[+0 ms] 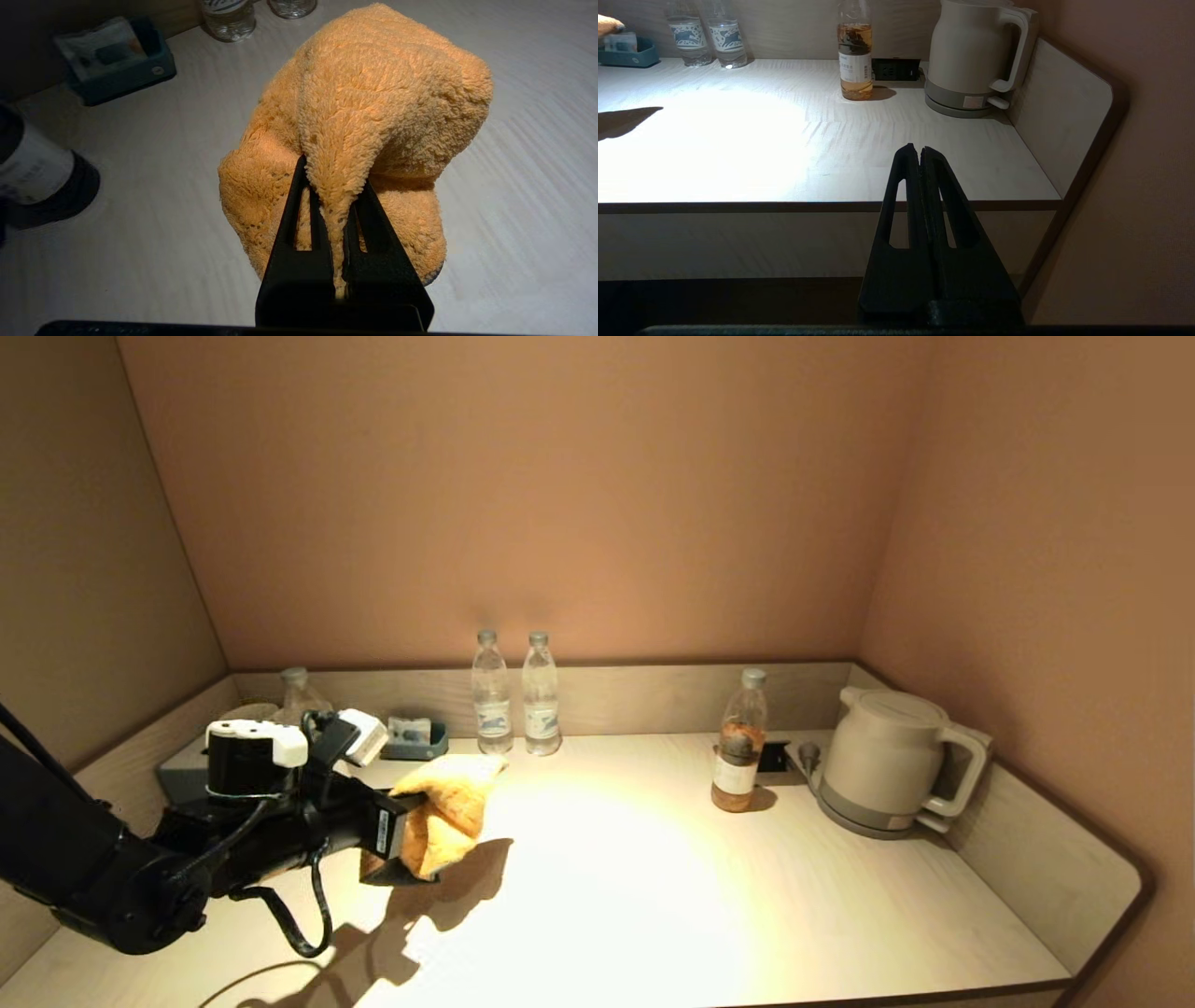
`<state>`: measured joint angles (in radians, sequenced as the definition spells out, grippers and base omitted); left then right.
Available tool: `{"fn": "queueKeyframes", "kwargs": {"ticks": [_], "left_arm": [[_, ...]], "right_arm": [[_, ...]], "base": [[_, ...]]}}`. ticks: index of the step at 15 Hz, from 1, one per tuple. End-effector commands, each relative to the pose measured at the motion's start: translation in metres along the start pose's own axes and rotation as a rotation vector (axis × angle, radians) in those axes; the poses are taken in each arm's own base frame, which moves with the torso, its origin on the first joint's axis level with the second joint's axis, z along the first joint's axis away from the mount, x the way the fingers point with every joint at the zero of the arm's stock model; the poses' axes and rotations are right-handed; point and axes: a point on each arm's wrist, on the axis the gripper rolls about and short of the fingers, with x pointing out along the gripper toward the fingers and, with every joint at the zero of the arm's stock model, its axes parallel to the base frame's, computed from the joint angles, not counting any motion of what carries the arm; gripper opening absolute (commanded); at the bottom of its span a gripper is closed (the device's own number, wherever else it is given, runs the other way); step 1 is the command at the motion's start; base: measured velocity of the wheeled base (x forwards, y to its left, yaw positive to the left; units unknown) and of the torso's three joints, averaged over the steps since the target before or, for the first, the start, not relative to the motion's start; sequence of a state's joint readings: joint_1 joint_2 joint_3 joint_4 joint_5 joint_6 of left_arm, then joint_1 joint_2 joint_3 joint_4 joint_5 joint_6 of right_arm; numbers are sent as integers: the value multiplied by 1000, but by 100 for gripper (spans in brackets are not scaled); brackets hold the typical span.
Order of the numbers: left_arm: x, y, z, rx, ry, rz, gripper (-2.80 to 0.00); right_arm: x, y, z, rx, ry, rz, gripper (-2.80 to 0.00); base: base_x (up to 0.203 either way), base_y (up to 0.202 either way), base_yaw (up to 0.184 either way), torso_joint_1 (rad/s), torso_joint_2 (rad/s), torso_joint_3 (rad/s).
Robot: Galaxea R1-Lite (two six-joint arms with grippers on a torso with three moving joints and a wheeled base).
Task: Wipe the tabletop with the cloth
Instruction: Sweep the stains on the table
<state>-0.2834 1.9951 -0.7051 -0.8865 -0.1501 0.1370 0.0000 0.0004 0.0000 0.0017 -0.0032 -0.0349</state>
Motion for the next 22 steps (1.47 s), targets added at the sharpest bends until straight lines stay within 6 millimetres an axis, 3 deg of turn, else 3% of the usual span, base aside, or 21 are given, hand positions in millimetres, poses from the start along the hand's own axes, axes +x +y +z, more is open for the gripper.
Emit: {"fn": "queueKeyframes", "kwargs": {"ticks": [1, 6, 9, 17, 22], "left_arm": [[-9, 9, 10, -3, -31, 119, -280], [-27, 37, 18, -69, -58, 313, -280], [-22, 51, 6, -117, -19, 374, -280], [47, 59, -77, -176, 98, 362, -280], [61, 49, -90, -164, 129, 329, -280]], "right_arm": [[0, 0, 0, 0, -1, 0, -280], [0, 0, 0, 0, -1, 0, -280], [0, 0, 0, 0, -1, 0, -280], [0, 0, 0, 0, -1, 0, -280], [0, 0, 0, 0, -1, 0, -280]], "base": [[0, 0, 0, 0, 0, 0], [0, 0, 0, 0, 0, 0], [0, 0, 0, 0, 0, 0], [0, 0, 0, 0, 0, 0], [0, 0, 0, 0, 0, 0]]}}
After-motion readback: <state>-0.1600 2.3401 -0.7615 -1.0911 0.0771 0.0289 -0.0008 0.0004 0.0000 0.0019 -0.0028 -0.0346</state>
